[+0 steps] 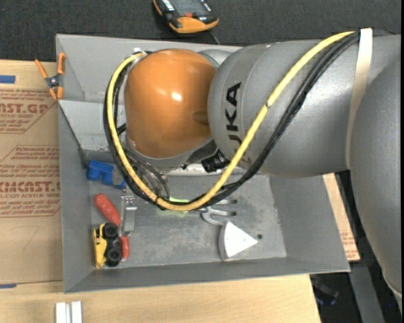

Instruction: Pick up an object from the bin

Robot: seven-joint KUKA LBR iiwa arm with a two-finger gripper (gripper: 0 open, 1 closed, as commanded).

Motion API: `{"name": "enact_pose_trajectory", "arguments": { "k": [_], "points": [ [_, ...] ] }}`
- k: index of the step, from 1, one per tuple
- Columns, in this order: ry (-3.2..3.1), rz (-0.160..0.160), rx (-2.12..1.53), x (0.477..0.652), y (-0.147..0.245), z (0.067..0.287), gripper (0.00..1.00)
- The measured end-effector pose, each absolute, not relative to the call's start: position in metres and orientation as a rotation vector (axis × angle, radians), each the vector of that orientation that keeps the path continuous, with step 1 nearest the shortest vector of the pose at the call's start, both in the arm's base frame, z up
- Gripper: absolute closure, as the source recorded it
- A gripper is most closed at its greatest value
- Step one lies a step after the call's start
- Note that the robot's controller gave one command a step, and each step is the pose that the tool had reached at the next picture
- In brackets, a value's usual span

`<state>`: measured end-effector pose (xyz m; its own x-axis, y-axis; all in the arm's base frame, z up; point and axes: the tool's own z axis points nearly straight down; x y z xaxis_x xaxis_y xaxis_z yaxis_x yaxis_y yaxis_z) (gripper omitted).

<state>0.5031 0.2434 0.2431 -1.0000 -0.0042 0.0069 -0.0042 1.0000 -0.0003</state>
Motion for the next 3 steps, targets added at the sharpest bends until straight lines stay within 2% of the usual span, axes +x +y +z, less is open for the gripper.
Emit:
{"name": "enact_pose_trajectory", "arguments": {
  "k": [1,2,3],
  "points": [
    [-3.143,-0.003,0.002,0.505,0.242,0.248,0.0],
    [-3.128,-0.003,0.317,0.488,0.242,0.111,0.0],
    [-3.094,-0.008,0.637,0.485,0.245,0.162,0.0]
  ]
}}
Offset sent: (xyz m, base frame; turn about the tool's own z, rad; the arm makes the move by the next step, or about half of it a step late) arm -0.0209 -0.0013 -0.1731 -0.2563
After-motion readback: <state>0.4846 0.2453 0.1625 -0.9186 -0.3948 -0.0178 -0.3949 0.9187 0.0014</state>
